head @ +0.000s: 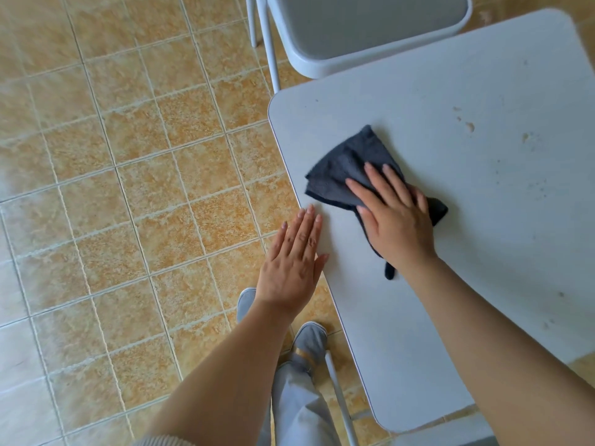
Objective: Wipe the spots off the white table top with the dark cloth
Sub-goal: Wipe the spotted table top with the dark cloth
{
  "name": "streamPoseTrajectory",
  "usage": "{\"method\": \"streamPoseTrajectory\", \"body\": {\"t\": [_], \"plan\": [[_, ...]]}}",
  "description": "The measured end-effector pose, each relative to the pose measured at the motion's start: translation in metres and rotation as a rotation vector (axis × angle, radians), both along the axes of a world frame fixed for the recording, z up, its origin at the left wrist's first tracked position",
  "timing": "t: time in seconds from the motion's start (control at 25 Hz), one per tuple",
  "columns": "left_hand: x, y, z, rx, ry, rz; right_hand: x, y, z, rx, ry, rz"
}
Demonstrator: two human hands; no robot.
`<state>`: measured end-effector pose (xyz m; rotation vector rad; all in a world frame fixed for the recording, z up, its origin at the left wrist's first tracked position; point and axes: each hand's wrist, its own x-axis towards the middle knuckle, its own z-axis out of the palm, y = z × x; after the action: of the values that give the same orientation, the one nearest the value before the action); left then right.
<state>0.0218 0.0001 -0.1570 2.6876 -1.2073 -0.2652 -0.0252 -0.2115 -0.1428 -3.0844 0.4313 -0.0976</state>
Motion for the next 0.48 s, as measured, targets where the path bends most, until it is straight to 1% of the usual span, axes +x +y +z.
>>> {"method": "streamPoseTrajectory", "body": {"t": [0.08,0.16,0.2,0.24,0.28,0.36,0.48], "plan": [[0.002,0.001,0.0,-0.005,0.008,-0.013,-0.004,-0.011,-0.001,0.04,0.019,-0.187],[0.005,0.001,-0.001,-0.007,0.012,-0.029,0.023,-0.012,0.001,0.118,0.025,-0.425],[0.007,0.001,-0.001,-0.006,0.014,-0.039,0.043,-0.009,0.001,0.141,0.029,-0.502],[0.009,0.001,-0.001,-0.002,0.015,-0.048,0.062,-0.003,0.0,0.158,0.051,-0.534],[0.011,0.0,-0.001,0.002,0.017,-0.055,0.078,0.004,-0.002,0.17,0.067,-0.525],[0.017,-0.003,0.001,0.003,0.024,-0.056,0.086,0.019,-0.006,0.125,0.026,-0.409],[0.024,-0.01,0.002,-0.007,0.036,-0.038,0.047,0.022,-0.007,0.02,-0.009,-0.193]]}}
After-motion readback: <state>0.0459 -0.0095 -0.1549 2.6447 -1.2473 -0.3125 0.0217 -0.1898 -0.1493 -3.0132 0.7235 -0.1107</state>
